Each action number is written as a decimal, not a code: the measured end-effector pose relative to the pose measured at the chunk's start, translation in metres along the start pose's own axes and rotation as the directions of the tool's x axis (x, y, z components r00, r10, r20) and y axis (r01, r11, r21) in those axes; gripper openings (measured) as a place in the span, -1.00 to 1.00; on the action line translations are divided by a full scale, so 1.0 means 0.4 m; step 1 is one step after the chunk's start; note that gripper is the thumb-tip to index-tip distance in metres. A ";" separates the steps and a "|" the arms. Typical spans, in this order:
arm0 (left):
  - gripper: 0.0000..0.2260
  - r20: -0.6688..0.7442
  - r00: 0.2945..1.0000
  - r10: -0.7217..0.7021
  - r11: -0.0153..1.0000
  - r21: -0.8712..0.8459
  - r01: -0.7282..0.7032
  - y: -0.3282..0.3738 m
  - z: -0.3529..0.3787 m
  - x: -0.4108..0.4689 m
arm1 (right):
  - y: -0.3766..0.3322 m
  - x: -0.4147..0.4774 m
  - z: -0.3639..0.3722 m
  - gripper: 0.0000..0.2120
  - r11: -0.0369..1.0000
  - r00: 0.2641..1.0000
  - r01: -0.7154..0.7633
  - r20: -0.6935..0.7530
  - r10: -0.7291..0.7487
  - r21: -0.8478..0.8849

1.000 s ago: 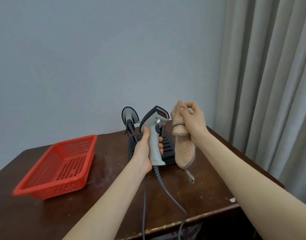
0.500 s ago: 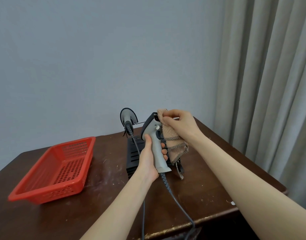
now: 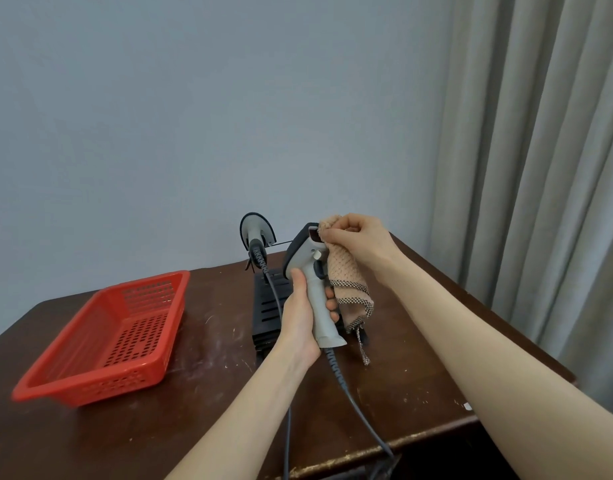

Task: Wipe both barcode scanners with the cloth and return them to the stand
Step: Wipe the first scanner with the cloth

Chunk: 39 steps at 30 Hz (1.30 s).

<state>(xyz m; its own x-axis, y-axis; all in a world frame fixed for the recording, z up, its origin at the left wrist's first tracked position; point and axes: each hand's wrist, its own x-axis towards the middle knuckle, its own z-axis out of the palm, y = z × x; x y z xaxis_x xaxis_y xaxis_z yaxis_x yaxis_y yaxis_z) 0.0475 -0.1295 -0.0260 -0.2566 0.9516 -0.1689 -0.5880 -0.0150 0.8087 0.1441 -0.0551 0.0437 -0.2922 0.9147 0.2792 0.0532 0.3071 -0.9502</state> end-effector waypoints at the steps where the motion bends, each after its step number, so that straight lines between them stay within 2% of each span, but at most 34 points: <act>1: -0.51 0.008 1.000 -0.005 1.000 -0.002 0.005 -0.001 0.000 0.001 | 0.002 0.001 -0.005 -0.81 1.000 1.000 -0.023 0.000 0.023 0.018; 8: -0.51 -0.011 1.000 -0.015 1.000 0.023 0.015 -0.010 -0.005 0.008 | 0.004 -0.010 -0.024 -0.82 0.968 0.981 -0.193 0.025 0.192 0.160; 11: -0.50 -0.012 1.000 -0.009 0.999 0.040 0.009 -0.012 -0.005 0.010 | -0.005 -0.017 -0.020 -0.76 0.967 0.990 -0.138 0.023 0.136 0.216; 14: -0.51 -0.012 1.000 0.019 0.999 0.050 -0.019 -0.008 -0.003 0.013 | -0.017 -0.023 -0.019 -0.77 0.980 0.994 -0.094 0.065 0.084 0.175; 19: -0.51 -0.018 0.999 0.037 0.994 0.099 -0.035 -0.009 0.002 0.007 | -0.032 -0.029 -0.019 -0.76 0.969 0.991 -0.126 0.081 0.111 0.214; 25: -0.49 -0.006 0.999 -0.032 0.999 0.025 0.032 -0.002 0.013 0.003 | -0.029 -0.011 -0.023 -0.78 0.960 0.977 -0.213 0.027 0.212 0.182; 31: -0.50 0.043 0.998 -0.046 0.999 -0.015 0.046 0.001 0.016 0.007 | -0.033 -0.001 -0.037 -0.78 0.976 0.976 -0.206 -0.051 0.210 0.074; 35: -0.51 0.041 0.996 -0.075 0.997 -0.021 0.076 0.000 0.022 0.003 | -0.041 -0.006 -0.049 -0.73 0.980 0.980 -0.198 0.000 0.198 -0.006; 39: -0.52 0.029 0.996 -0.085 0.996 -0.009 0.085 -0.003 0.017 0.004 | -0.055 -0.018 -0.053 -0.78 0.986 0.983 -0.160 0.088 0.164 -0.052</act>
<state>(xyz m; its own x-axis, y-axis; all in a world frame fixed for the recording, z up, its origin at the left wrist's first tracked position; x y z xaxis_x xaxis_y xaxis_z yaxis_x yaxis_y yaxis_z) 0.0529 -0.1257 -0.0232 -0.1836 0.9579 -0.2207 -0.6149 0.0632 0.7861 0.1653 -0.0629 0.0656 -0.3622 0.9260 0.1066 0.1489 0.1704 -0.9741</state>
